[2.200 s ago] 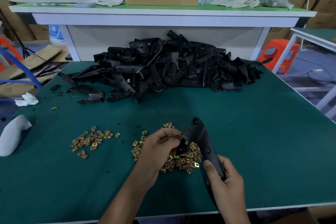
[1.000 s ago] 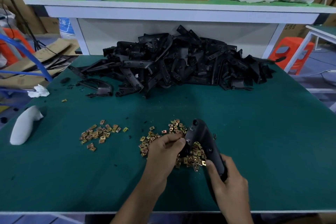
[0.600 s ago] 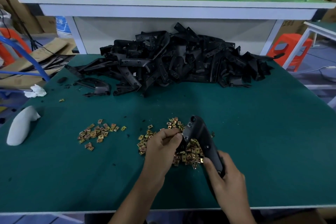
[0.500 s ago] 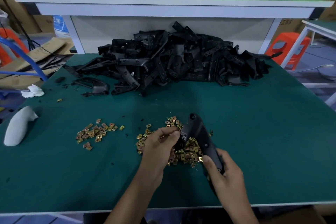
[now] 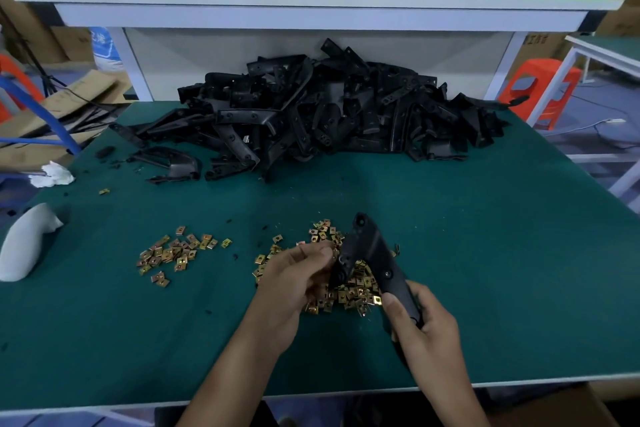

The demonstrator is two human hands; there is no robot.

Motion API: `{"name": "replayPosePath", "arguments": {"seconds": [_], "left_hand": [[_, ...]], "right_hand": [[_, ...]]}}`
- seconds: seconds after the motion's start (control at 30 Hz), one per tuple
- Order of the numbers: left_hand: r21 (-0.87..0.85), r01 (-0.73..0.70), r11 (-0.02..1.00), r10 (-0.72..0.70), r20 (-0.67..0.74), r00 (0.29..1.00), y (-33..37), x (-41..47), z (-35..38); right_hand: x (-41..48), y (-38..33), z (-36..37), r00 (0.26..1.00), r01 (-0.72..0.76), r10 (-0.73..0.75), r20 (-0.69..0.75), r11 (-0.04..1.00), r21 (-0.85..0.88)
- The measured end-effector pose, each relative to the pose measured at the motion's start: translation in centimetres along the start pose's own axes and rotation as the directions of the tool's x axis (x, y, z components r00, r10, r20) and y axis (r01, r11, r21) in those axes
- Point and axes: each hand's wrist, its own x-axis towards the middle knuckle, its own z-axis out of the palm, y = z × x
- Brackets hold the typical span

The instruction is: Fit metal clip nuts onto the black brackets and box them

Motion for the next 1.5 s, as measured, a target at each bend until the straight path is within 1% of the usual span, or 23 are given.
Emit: {"name": "replayPosePath", "arguments": {"seconds": [0.07, 0.17, 0.6, 0.73, 0.87, 0.97, 1.03, 1.17, 1.23, 1.3, 1.4, 1.5], "left_hand": [[-0.044, 0.05, 0.998, -0.049, 0.025, 0.998, -0.1, 0.2, -0.1], [-0.068, 0.075, 0.995, -0.072, 0.042, 0.997, -0.2, 0.5, -0.2], [-0.046, 0.051, 0.998, -0.051, -0.002, 0.999, -0.5, 0.3, -0.2], [0.028, 0.014, 0.999, -0.015, 0.025, 1.0, -0.3, 0.2, -0.3], [0.178, -0.051, 0.983, 0.048, 0.018, 0.999, 0.0, 0.3, -0.7], [0.279, -0.11, 0.954, 0.103, 0.039, 0.994, 0.3, 0.5, -1.1], [0.288, -0.108, 0.952, 0.099, 0.045, 0.994, 0.3, 0.6, -1.0], [0.254, -0.046, 0.966, 0.037, 0.039, 0.999, 0.1, 0.7, -0.9], [0.257, -0.042, 0.966, 0.035, 0.03, 0.999, -0.1, 0.6, -1.1], [0.285, -0.076, 0.956, 0.083, -0.015, 0.996, -0.6, 0.4, -1.1], [0.334, -0.15, 0.93, 0.191, -0.093, 0.977, -1.4, 0.0, -0.4], [0.381, -0.177, 0.908, 0.228, -0.095, 0.969, -2.1, -0.1, 0.1]], "right_hand": [[0.0, -0.1, 0.0, 1.0, -0.004, 0.004, 0.006, 1.0, 0.007], [0.0, -0.1, -0.1, 1.0, -0.005, 0.005, 0.0, 1.0, 0.01], [-0.1, -0.1, -0.1, 1.0, -0.002, 0.002, 0.015, 1.0, 0.002], [-0.1, -0.1, -0.1, 1.0, 0.004, -0.004, 0.014, 1.0, -0.007], [-0.1, 0.1, -0.1, 1.0, 0.006, -0.006, 0.017, 1.0, -0.025], [0.0, 0.4, 0.0, 1.0, 0.01, -0.009, 0.012, 0.999, -0.053], [0.0, 0.6, 0.0, 1.0, 0.027, -0.027, -0.002, 0.995, -0.092], [-0.2, 1.1, -0.1, 0.996, 0.081, -0.089, -0.028, 0.975, -0.208], [-0.2, 1.2, 0.0, 0.993, 0.096, -0.111, -0.042, 0.96, -0.264], [-0.3, 1.2, 0.2, 0.99, 0.105, -0.129, -0.058, 0.947, -0.304], [-0.6, 1.1, 0.5, 0.991, 0.088, -0.116, -0.072, 0.945, -0.316], [-0.7, 1.0, 0.8, 0.991, 0.079, -0.108, -0.077, 0.946, -0.313]]}}
